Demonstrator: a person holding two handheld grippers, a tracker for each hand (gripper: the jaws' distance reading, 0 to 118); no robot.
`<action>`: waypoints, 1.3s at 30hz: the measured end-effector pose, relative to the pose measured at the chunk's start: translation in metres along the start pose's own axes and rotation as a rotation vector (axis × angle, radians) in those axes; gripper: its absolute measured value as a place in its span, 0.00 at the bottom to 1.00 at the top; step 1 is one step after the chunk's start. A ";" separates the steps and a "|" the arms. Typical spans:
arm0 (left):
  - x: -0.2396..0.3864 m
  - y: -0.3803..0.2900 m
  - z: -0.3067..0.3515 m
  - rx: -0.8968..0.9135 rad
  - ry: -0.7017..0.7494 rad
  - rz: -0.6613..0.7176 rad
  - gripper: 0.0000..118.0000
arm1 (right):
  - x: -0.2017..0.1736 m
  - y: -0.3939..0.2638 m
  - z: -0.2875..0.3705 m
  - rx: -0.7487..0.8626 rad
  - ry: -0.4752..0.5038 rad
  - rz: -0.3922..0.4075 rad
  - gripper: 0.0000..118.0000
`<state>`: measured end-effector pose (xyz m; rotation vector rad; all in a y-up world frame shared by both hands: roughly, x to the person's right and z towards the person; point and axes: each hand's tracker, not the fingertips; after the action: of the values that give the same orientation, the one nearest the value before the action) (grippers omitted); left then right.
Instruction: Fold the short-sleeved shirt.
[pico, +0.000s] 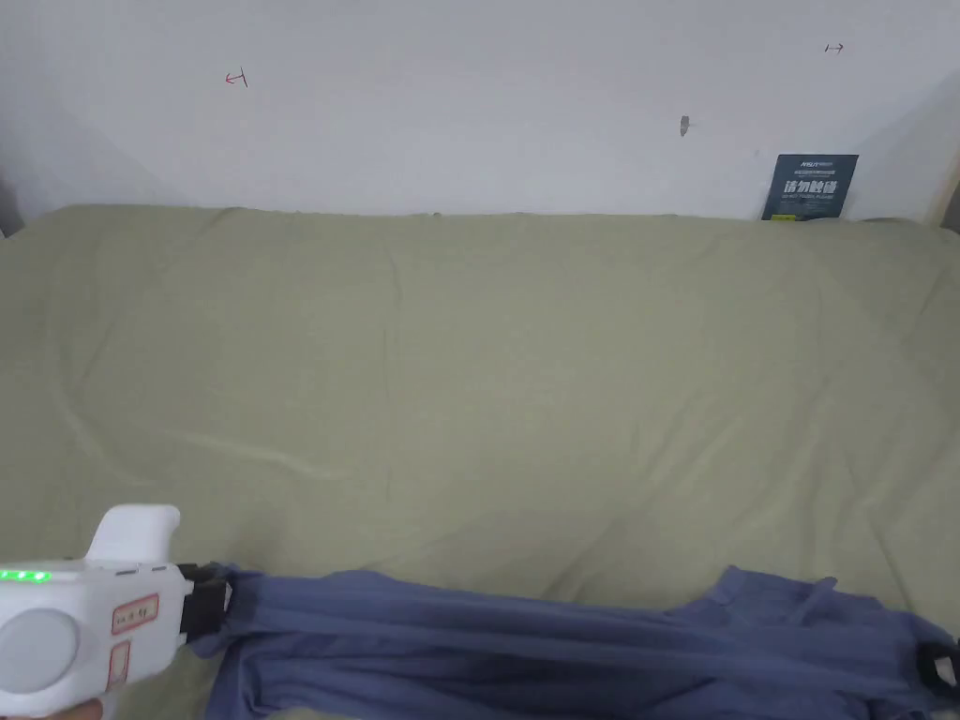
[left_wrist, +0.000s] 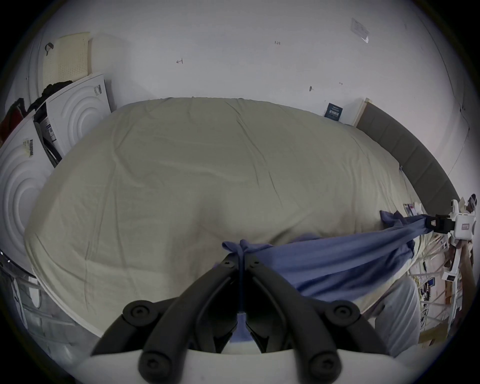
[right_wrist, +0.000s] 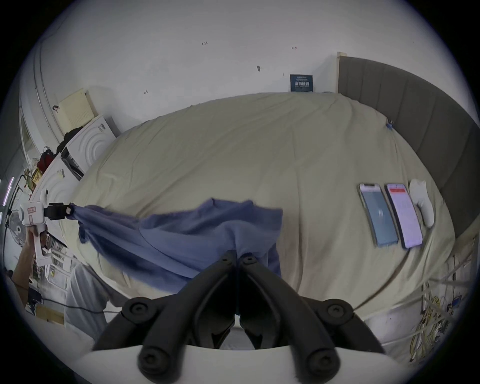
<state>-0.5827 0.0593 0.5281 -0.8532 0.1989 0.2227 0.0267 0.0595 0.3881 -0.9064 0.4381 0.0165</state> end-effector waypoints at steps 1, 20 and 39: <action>-0.004 -0.005 -0.006 -0.002 0.003 -0.003 0.00 | 0.001 -0.007 -0.002 -0.012 0.001 -0.008 0.02; -0.014 -0.052 -0.024 -0.155 0.065 -0.008 0.96 | 0.004 -0.029 -0.014 -0.072 -0.103 -0.087 1.00; -0.065 -0.033 0.019 -0.063 -0.114 0.307 0.00 | -0.154 -0.014 0.032 0.321 -0.155 0.076 0.00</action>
<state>-0.6346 0.0451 0.5810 -0.8675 0.2168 0.5654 -0.0996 0.1015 0.4736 -0.5677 0.3186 0.0829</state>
